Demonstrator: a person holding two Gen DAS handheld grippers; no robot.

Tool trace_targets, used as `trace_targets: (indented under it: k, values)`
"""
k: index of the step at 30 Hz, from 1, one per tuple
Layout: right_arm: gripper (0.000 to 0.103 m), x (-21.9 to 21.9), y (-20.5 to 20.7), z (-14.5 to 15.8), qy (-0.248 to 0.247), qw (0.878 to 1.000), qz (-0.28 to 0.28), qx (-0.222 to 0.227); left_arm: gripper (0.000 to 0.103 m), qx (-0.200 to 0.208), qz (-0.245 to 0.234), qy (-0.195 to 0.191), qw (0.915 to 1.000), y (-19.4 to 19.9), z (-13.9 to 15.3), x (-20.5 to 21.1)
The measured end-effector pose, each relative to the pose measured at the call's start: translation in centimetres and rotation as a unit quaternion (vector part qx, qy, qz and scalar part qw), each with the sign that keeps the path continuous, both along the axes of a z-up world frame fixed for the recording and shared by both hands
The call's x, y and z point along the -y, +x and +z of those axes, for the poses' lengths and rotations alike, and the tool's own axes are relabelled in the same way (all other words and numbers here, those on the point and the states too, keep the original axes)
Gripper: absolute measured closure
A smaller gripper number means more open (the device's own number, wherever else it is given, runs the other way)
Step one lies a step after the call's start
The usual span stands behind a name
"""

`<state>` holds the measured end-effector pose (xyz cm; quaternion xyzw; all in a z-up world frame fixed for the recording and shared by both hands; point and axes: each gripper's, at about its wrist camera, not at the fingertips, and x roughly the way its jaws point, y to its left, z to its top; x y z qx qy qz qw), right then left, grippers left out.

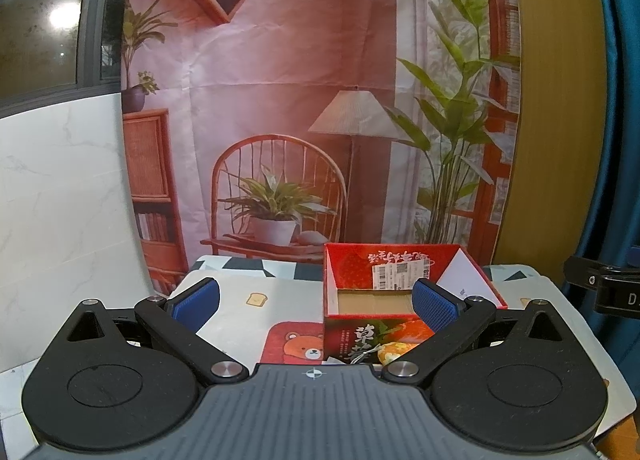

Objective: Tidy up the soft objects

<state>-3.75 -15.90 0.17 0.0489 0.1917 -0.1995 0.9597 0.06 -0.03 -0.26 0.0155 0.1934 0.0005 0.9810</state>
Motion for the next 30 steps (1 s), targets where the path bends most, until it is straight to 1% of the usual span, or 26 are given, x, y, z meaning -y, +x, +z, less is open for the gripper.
trace_targets:
  k: [1,2,30]
  values:
    - [0.000,0.43,0.11,-0.65,0.000,1.000,0.000,0.000,0.000,0.001,0.002,0.002,1.0000,-0.02,0.00,0.02]
    - [0.000,0.47,0.13,-0.69,0.000,1.000,0.000,0.000,0.000,0.002,0.003,0.003,1.0000,-0.06,-0.02,0.01]
    - [0.000,0.43,-0.02,-0.31,0.001,1.000,0.000,-0.003,0.000,0.004,0.010,0.008,0.9999,0.05,-0.10,0.00]
